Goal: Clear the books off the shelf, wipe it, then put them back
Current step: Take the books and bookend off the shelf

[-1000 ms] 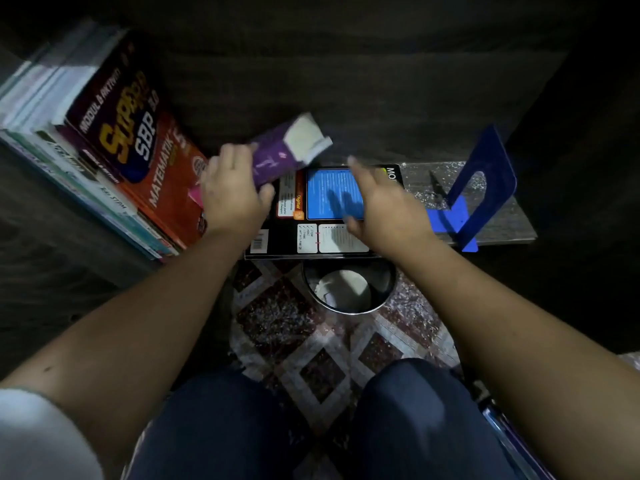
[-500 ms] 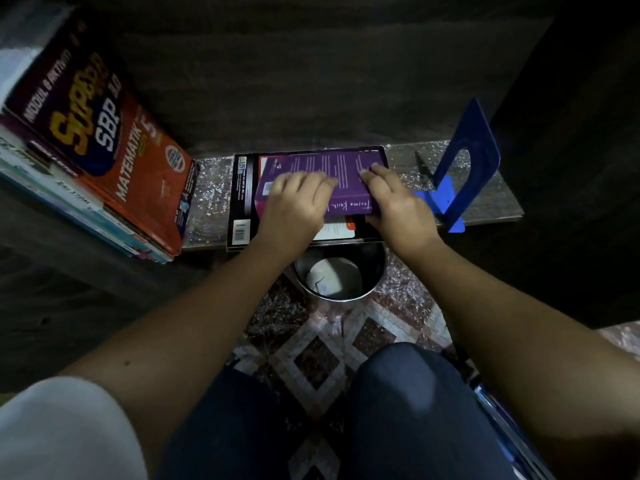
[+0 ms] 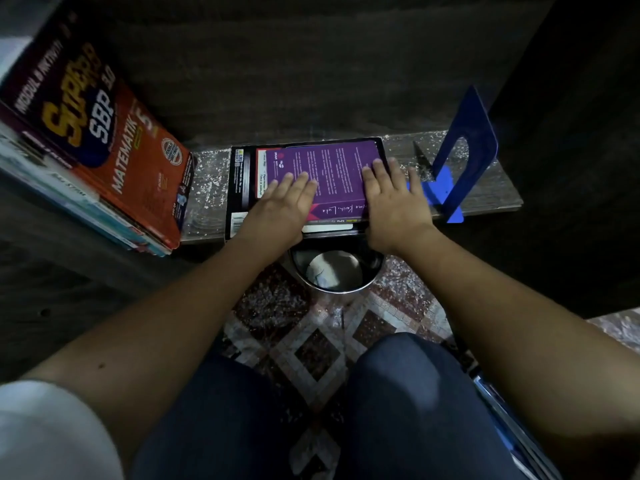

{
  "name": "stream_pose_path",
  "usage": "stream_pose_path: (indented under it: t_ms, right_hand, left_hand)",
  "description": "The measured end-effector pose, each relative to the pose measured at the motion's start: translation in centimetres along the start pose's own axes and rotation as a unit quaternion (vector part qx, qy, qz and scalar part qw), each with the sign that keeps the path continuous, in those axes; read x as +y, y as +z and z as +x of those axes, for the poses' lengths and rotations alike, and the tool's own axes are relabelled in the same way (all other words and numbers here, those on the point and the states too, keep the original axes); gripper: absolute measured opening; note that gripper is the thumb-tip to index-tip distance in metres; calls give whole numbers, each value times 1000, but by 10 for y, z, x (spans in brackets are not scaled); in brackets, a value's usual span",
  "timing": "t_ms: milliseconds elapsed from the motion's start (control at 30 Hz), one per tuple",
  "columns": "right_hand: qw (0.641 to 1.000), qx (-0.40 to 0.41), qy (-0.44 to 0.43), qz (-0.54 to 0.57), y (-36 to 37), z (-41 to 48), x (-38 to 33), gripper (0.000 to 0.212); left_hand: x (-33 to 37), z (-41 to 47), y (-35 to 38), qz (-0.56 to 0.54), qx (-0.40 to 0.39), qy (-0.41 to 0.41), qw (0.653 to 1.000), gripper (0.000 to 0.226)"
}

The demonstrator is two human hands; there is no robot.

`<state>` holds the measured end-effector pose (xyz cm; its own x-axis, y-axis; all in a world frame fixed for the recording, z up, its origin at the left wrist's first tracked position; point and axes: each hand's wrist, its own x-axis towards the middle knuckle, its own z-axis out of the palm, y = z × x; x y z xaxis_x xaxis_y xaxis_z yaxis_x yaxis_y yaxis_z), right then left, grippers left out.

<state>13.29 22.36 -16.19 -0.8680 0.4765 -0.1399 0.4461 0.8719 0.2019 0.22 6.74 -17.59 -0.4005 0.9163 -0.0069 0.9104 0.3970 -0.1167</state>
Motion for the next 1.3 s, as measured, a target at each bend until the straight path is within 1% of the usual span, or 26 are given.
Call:
stream_pose_path:
  t_ms: [67,167,233,267,300,367,400,433,567,633,800,933,967,1033,1100,1167,1233,1300]
  right_hand:
    - [1000,-16,-8,-17,-1,-2,-2,110]
    - [999,9,-48,-15,2,-3,-8,123]
    - [998,22,-64,-13,5,-3,-14,125]
    - [998,28,-63,-14,6,-3,-16,121]
    - [997,36,-61,-15,6,-2,-17,112]
    - [997,54,-58,-13,5,0,-18,89]
    - [997,59,-57,-8,4,1,-18,82]
    - [997,58,-57,-2,3,3,-18,80]
    - [996,55,-60,30,-3,15,-16,100]
    - [995,60,-61,44,-8,20,-13,101]
    - [995,69,-53,51,-18,29,-8,87]
    - [995,85,-49,29,-17,31,-15,75]
    - [993,99,-55,28,-15,31,-14,71]
    - [987,142,-75,24,-14,29,-7,66]
    - [972,213,-92,23,-15,30,3,65]
    - [955,278,-97,31,-20,30,12,65]
    - [940,325,-94,46,-32,28,17,65]
    - [926,366,-75,52,-49,22,19,65]
  left_hand:
    - [0,-4,0,-32,0,0,999,90]
    - [-1,-11,1,-44,4,11,999,104]
    - [1,-11,-1,-19,-4,5,1000,118]
    - [3,-9,-2,-5,-8,-3,1000,121]
    - [6,-7,-3,11,-8,-12,1000,120]
    - [9,-2,-3,38,11,-21,999,110]
    - [9,1,-2,41,23,-24,999,105]
    - [8,3,-3,35,31,-26,999,102]
    - [-1,10,-13,-2,22,-24,999,103]
    - [-7,15,-19,-39,17,-25,999,101]
    - [-13,21,-28,-83,17,-24,996,94]
    - [-11,23,-27,-75,28,-30,996,91]
    - [-8,22,-24,-57,41,-36,997,88]
    - [-3,20,-14,9,105,-56,993,76]
    - [-2,20,-6,65,192,-75,976,54]
    - [-7,24,-12,95,260,-70,958,40]
    - [-13,28,-33,88,301,-66,947,45]
    - [-14,27,-61,40,290,-62,954,59]
